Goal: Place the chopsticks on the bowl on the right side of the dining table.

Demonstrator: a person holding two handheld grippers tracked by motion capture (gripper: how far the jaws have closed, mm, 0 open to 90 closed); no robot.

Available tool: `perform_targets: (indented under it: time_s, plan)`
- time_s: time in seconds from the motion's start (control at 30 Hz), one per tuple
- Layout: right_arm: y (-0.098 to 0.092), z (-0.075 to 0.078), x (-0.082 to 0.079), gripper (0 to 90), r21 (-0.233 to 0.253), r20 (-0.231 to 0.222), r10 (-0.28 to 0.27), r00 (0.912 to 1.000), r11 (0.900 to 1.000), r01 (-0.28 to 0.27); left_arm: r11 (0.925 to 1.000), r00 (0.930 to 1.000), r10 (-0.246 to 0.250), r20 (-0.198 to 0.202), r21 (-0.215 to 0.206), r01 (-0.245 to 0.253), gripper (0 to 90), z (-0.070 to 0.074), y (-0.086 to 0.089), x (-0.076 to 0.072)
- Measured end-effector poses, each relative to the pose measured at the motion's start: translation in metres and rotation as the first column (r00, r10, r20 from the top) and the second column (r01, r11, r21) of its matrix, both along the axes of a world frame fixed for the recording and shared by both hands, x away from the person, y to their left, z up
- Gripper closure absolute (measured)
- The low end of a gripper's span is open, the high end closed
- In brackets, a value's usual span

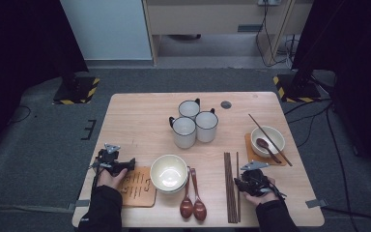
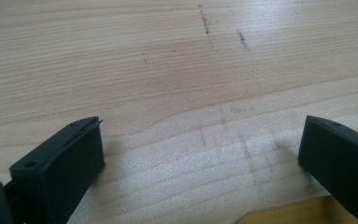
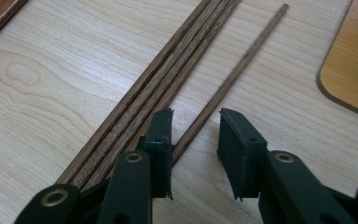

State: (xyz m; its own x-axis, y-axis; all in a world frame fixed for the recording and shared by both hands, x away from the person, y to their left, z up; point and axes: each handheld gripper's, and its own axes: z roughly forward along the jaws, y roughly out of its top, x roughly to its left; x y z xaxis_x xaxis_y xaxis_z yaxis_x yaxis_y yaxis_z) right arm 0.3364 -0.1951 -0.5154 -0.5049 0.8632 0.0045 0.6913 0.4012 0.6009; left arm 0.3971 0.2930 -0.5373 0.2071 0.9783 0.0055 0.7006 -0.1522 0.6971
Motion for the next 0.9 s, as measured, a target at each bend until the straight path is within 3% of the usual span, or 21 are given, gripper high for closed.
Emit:
perform_targets:
  time_s: [0.7,0.9]
  plan:
    - [-0.004,0.002,0.0,79.4,-0.009,-0.018,-0.012,0.9998,1.0,0.011,1.0,1.0,0.0,0.0,0.0,0.0,0.0,0.0,0.0,0.0]
    - [-0.011,0.002,0.002,82.5,-0.035,-0.016,-0.03,0.9994,0.999,0.03,1.0,1.0,0.0,0.0,0.0,0.0,0.0,0.0,0.0,0.0]
